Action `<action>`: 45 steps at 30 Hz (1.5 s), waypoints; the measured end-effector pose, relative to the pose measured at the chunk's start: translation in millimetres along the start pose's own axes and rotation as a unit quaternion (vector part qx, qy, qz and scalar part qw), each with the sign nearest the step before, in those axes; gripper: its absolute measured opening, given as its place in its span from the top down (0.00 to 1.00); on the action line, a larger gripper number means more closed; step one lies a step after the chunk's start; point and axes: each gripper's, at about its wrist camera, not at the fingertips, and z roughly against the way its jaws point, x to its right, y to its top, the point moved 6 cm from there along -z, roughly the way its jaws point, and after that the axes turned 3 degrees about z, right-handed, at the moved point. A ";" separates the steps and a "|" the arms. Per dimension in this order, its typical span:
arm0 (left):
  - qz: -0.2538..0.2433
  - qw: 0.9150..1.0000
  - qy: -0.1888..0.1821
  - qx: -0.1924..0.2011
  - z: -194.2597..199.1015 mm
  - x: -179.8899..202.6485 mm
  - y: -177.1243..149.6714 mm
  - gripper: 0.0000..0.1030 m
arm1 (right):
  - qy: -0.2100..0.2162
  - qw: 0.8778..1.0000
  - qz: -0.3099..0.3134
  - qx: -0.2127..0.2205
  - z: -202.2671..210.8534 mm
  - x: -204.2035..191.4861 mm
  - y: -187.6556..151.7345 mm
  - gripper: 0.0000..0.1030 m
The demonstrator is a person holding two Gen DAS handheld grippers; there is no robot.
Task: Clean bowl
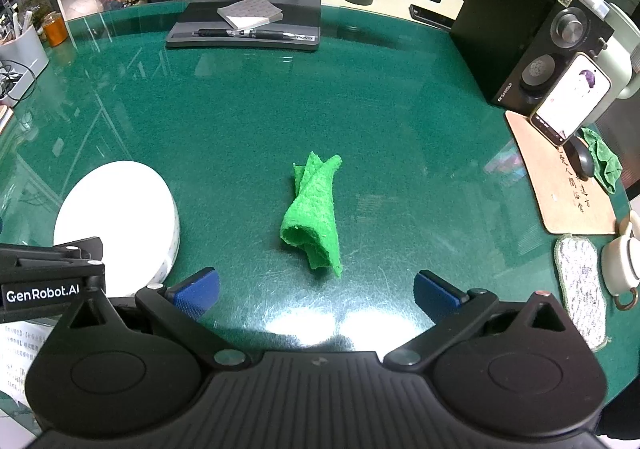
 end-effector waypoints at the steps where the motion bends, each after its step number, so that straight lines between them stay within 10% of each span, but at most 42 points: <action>1: 0.000 1.000 0.000 0.000 -0.1 -0.1 0.0 0.00 | 0.000 1.000 0.000 0.000 0.0 0.2 0.2 0.00; 7: 0.005 1.000 -0.003 0.013 3.6 -2.2 2.1 0.00 | 0.001 1.000 -0.002 0.002 0.3 -0.4 -0.3 0.00; 10: 0.032 0.994 -0.009 0.100 27.9 -15.2 9.9 0.01 | 0.003 1.000 -0.006 0.007 1.0 2.9 0.8 0.01; 14: 0.041 0.972 -0.019 0.232 56.1 -26.8 11.1 0.00 | 0.008 0.990 -0.049 0.133 32.0 22.3 9.9 0.01; 16: 0.012 0.958 -0.086 0.274 57.4 -24.4 1.4 0.00 | 0.005 0.972 -0.071 0.223 51.7 34.4 12.9 0.00; 22: 0.028 0.968 -0.088 0.234 46.9 -24.6 -10.5 0.00 | 0.064 0.981 -0.123 0.140 20.1 38.6 -3.1 0.01; 26: 0.033 0.967 -0.117 0.224 47.5 -28.0 -14.5 0.00 | 0.079 0.967 -0.137 0.199 38.9 47.5 2.5 0.00; 32: 0.042 0.966 -0.159 0.202 34.1 -34.5 -14.8 0.01 | 0.157 0.967 -0.153 0.129 8.0 40.6 3.9 0.01; 35: 0.079 0.969 -0.165 0.164 10.3 -43.9 -11.6 0.01 | 0.149 0.966 -0.150 0.147 -7.2 49.6 12.7 0.30; 37: 0.098 0.972 -0.170 0.131 -7.6 -50.2 -10.7 0.10 | 0.157 0.967 -0.158 0.124 -27.1 57.9 16.9 0.93; 40: 0.087 0.974 -0.177 0.107 -23.3 -48.7 -11.0 0.51 | 0.158 0.969 -0.161 0.097 -53.1 63.7 20.5 0.94; 45: 0.065 0.978 -0.182 0.079 -41.5 -41.3 -14.1 0.67 | 0.155 0.974 -0.143 0.086 -70.3 49.6 14.3 0.90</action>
